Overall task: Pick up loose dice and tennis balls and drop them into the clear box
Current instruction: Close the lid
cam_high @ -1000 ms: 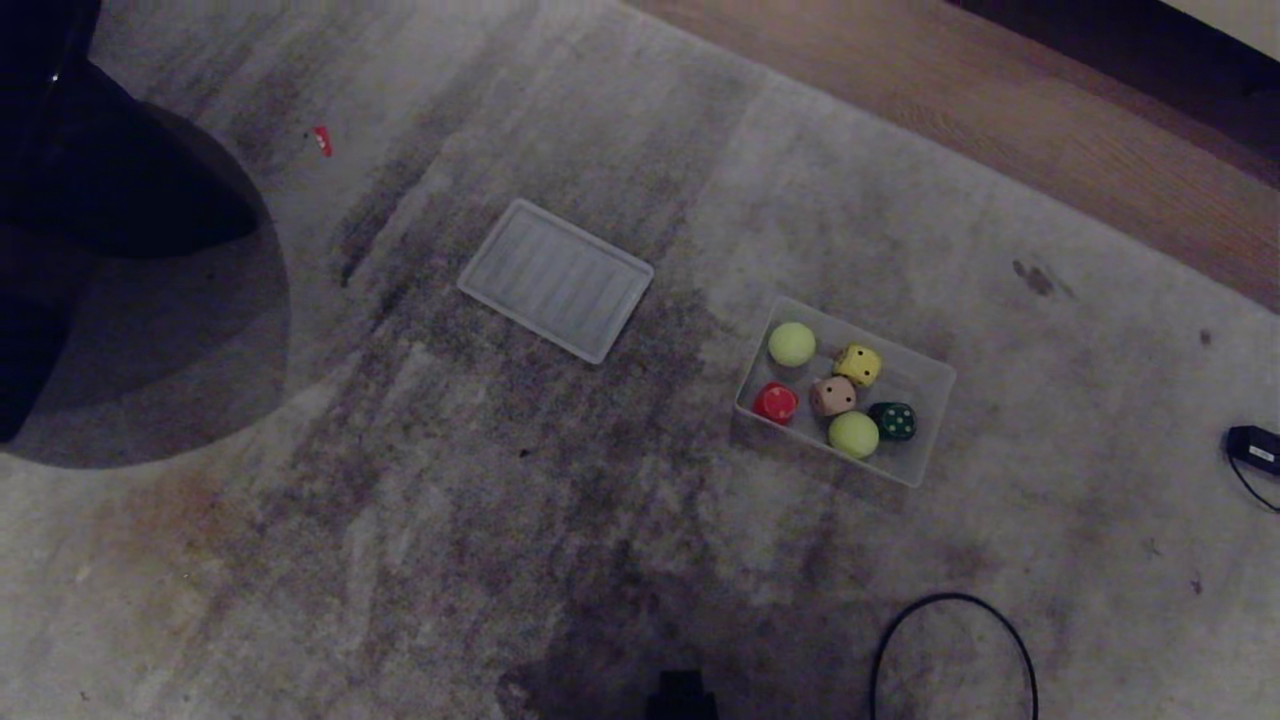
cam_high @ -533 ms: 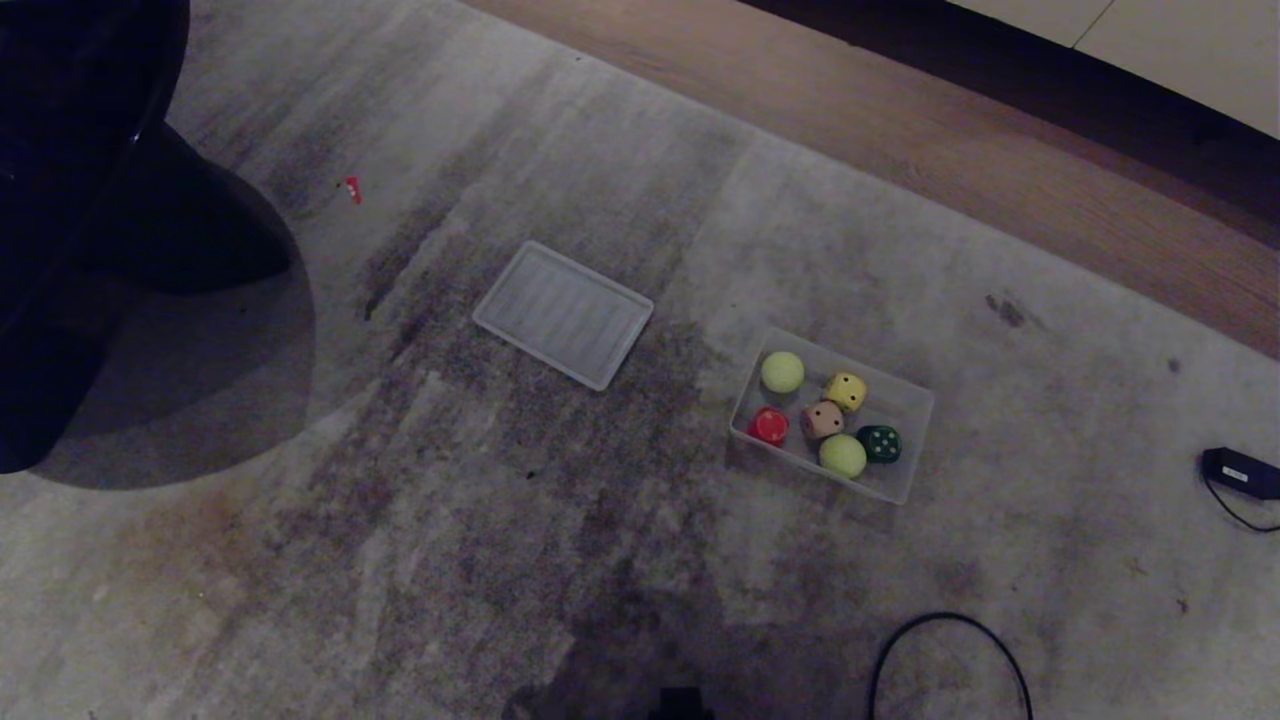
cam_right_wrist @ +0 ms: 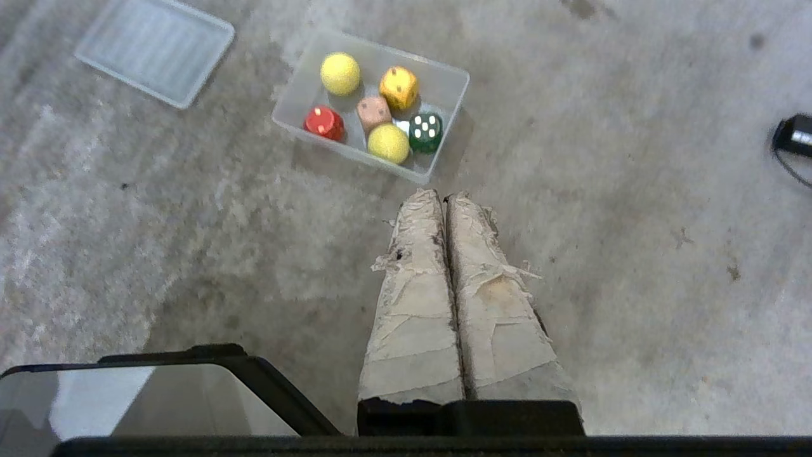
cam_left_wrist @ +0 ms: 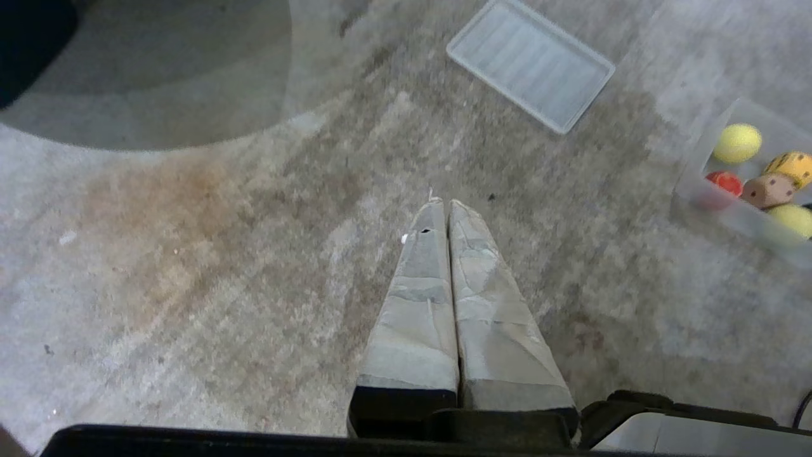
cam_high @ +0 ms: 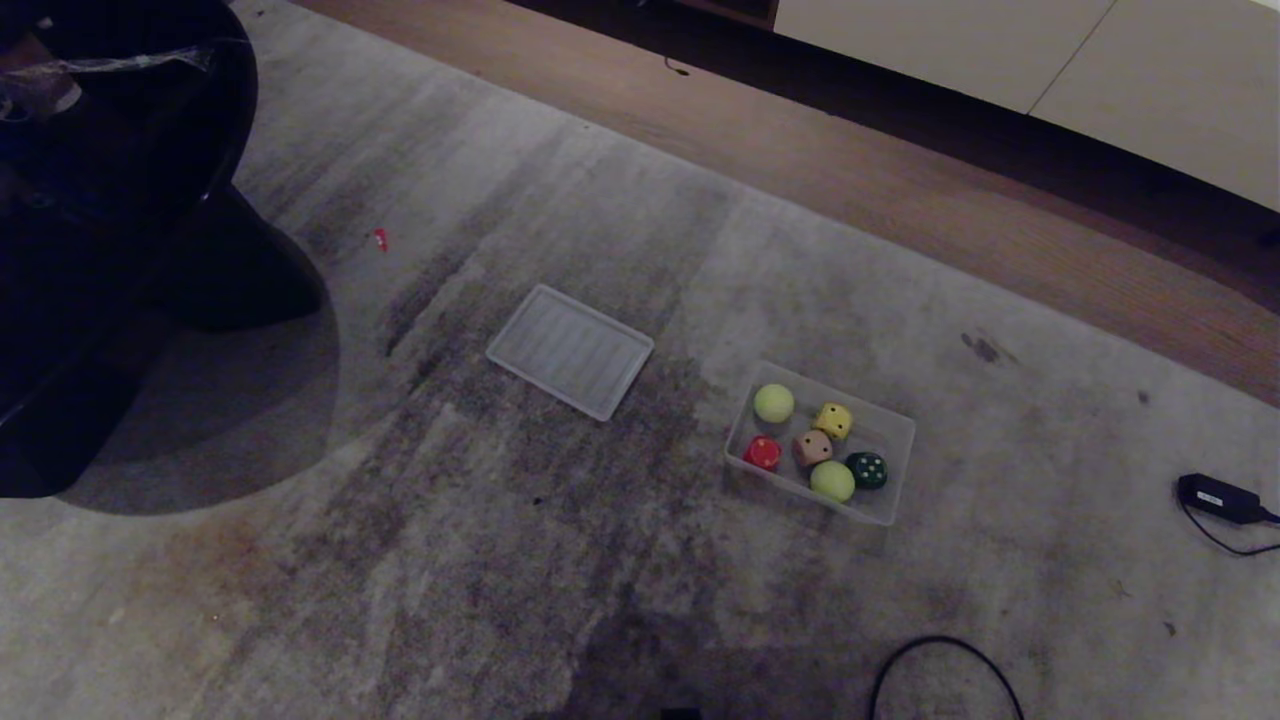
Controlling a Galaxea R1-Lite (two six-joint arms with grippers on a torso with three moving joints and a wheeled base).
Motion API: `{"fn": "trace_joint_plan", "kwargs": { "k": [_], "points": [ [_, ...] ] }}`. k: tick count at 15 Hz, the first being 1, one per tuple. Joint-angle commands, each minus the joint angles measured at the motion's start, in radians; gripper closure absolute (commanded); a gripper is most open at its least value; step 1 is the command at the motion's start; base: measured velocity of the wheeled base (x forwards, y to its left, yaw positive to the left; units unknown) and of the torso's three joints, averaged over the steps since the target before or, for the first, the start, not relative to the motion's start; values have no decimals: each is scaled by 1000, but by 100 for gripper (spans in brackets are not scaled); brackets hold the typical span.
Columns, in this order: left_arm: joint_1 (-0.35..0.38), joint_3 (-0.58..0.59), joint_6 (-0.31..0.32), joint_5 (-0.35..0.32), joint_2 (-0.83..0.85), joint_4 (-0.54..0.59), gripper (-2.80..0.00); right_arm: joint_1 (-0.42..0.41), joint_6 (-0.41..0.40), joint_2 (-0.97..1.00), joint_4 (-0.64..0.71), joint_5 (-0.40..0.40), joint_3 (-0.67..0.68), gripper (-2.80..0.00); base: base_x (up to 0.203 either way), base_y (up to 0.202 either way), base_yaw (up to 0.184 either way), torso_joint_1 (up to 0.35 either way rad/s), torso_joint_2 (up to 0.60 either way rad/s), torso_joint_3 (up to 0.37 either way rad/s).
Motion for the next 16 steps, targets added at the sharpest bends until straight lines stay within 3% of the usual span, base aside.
{"fn": "trace_joint_plan", "kwargs": {
  "k": [1, 16],
  "points": [
    [0, 2, -1, 1, 2, -1, 0, 0, 0, 2, 0, 0, 0, 0, 0, 0, 0, 0, 2, 195],
    [0, 2, -1, 1, 2, -1, 0, 0, 0, 2, 0, 0, -1, 0, 0, 0, 0, 2, -1, 203]
  ]
}}
